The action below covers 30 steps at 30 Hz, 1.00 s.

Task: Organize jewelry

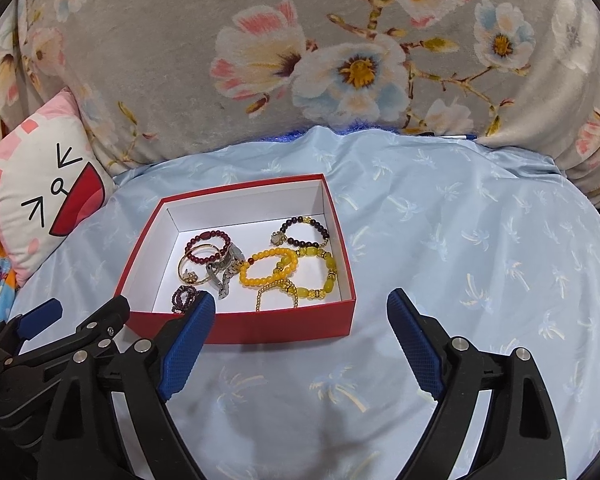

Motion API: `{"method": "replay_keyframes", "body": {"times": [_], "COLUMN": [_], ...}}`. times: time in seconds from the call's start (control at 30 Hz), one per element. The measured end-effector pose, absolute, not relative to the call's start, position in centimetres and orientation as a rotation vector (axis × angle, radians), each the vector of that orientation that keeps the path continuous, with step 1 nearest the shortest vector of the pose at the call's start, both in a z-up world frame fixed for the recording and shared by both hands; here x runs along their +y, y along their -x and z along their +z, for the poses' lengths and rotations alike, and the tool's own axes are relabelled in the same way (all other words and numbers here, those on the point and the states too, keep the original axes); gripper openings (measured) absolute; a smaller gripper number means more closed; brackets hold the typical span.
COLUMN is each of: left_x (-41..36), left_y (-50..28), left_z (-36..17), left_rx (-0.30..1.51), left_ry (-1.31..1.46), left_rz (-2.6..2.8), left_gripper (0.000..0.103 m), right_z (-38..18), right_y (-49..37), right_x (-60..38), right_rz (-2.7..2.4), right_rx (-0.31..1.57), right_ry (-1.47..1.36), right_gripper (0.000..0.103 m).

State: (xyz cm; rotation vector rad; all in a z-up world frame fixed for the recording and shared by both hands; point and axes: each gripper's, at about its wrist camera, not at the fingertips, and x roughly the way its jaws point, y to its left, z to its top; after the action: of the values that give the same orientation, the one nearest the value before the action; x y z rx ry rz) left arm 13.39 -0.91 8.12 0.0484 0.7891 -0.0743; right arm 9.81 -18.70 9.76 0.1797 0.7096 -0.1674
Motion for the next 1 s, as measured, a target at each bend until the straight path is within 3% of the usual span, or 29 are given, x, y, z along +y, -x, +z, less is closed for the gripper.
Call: {"method": "replay_keyframes", "body": {"times": [1.0], "left_x": [-0.85], "left_y": [-13.41], "left_z": [7.62], "left_rx": [0.787], "left_ry": [-0.043], "left_rz": [-0.038], "left_gripper": [0.087], "right_z": [8.81], "right_y": [-9.66], "right_x": [-18.60], "right_rz": [-0.172], "right_rx": [0.725], "right_ry": [-0.175], "right_gripper": [0.084]}}
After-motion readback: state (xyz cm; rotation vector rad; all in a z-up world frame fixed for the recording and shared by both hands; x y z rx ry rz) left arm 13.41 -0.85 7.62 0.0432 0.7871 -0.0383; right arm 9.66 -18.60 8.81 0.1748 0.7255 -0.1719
